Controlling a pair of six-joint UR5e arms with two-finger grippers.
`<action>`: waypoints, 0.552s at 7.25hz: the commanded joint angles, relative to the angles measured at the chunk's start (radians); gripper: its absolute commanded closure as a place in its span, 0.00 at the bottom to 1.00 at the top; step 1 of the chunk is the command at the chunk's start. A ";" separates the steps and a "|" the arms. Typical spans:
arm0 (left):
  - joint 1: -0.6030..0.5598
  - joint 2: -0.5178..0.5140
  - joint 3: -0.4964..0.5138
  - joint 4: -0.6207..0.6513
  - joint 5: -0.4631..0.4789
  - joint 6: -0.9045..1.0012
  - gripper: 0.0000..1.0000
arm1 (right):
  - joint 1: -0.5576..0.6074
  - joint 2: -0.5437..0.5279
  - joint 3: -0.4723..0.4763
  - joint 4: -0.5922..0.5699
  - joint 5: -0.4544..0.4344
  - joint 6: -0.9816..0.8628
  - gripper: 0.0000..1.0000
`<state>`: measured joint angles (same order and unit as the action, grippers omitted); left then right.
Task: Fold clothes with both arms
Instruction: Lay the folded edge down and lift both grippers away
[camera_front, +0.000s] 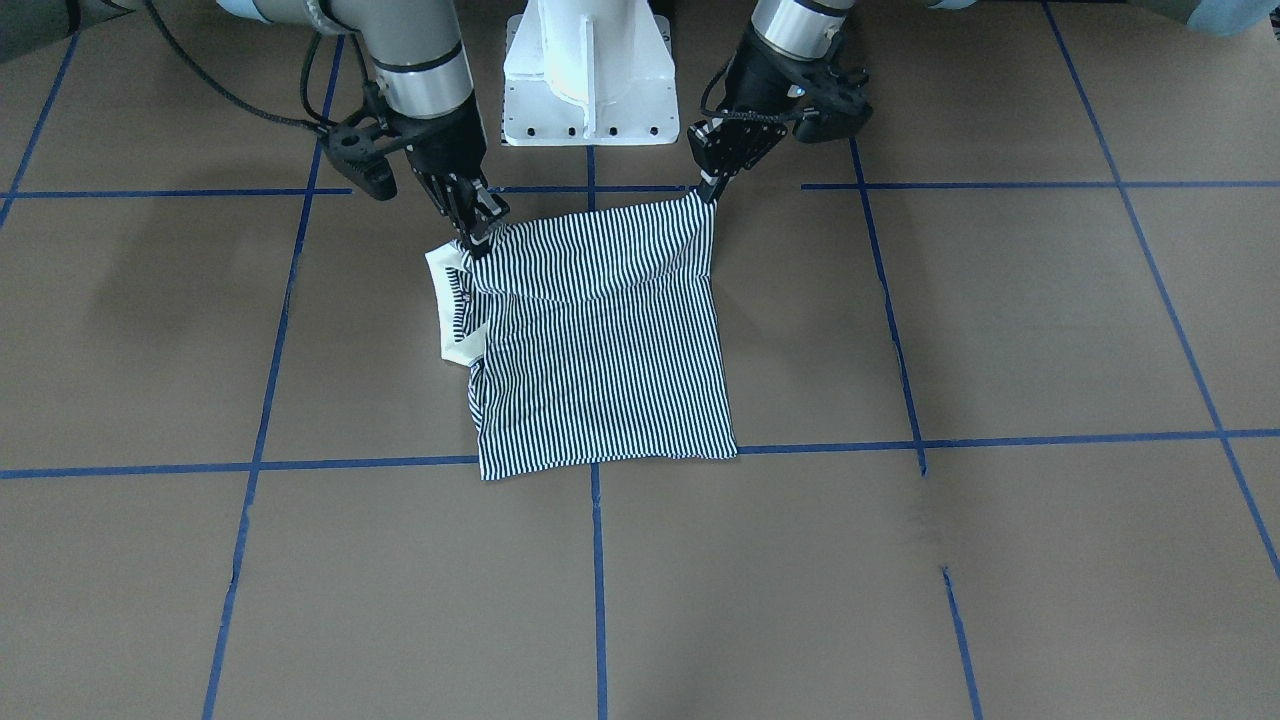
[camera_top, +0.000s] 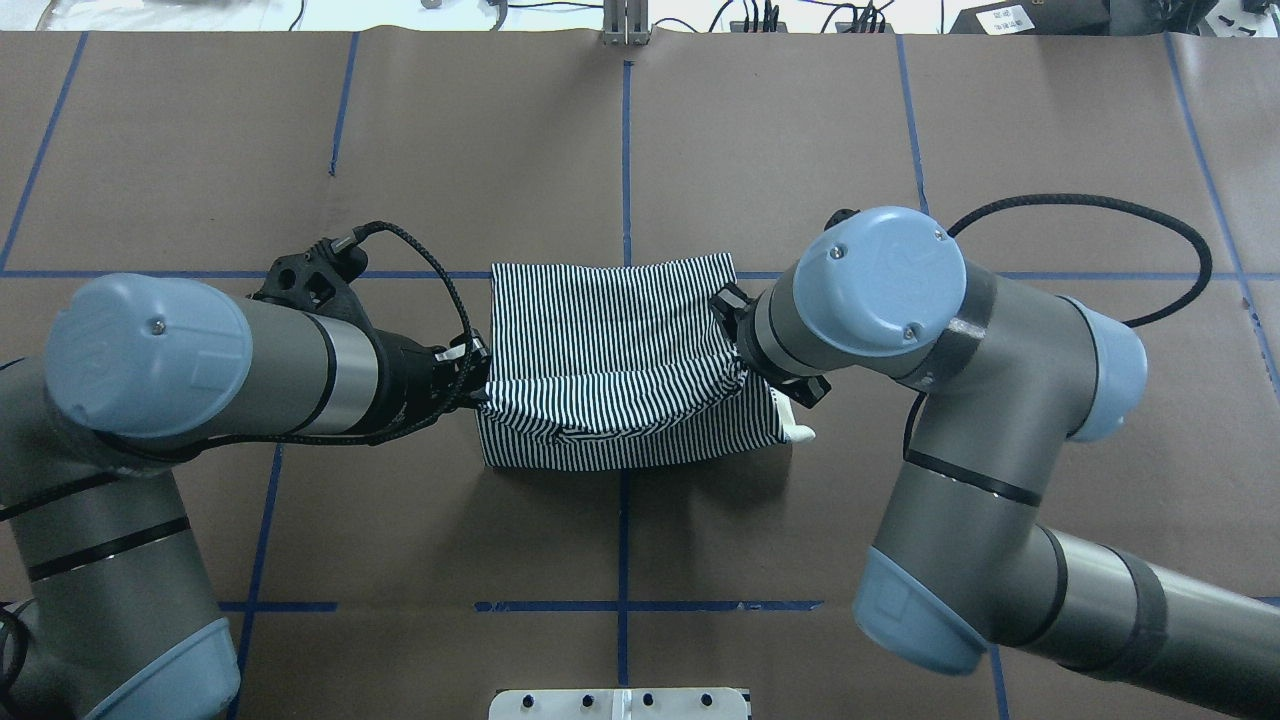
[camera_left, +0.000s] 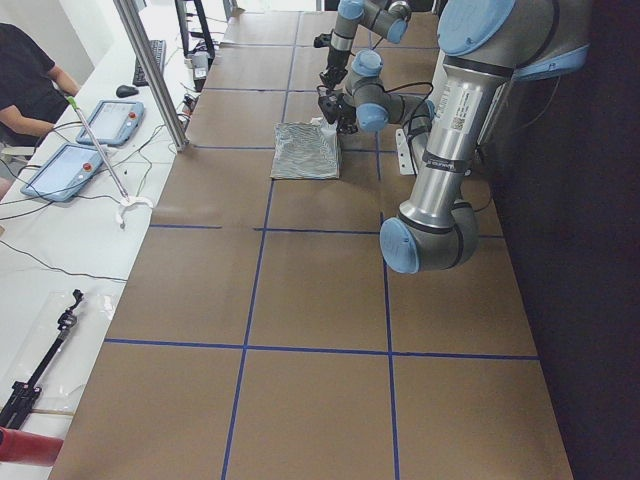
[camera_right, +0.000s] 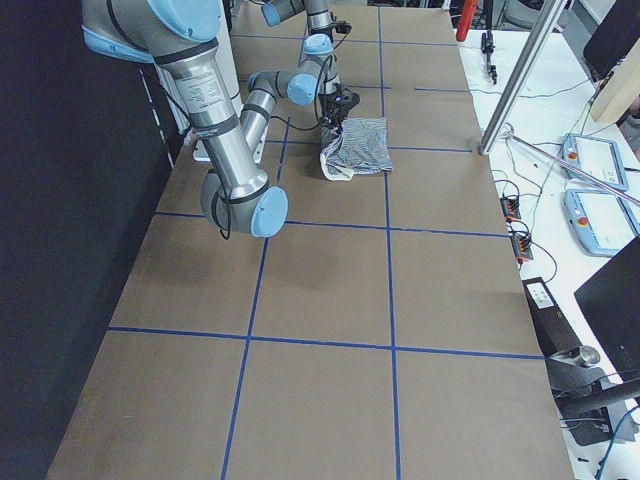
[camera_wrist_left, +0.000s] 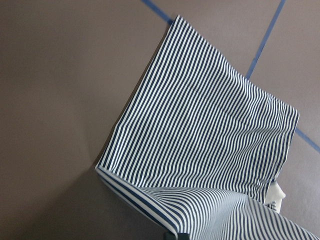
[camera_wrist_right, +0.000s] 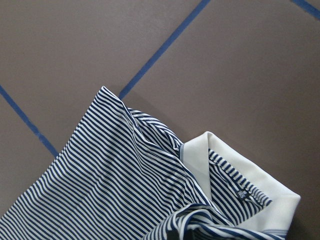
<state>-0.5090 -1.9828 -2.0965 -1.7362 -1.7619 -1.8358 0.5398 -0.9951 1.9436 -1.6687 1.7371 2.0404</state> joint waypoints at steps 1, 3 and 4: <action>-0.045 -0.069 0.126 -0.011 0.002 0.055 1.00 | 0.066 0.090 -0.217 0.116 0.048 -0.026 1.00; -0.107 -0.131 0.311 -0.124 0.006 0.134 1.00 | 0.116 0.175 -0.424 0.180 0.091 -0.136 1.00; -0.135 -0.178 0.458 -0.194 0.007 0.209 1.00 | 0.156 0.247 -0.587 0.269 0.134 -0.187 1.00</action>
<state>-0.6053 -2.1097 -1.7982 -1.8458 -1.7566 -1.7032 0.6509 -0.8285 1.5435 -1.4903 1.8258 1.9185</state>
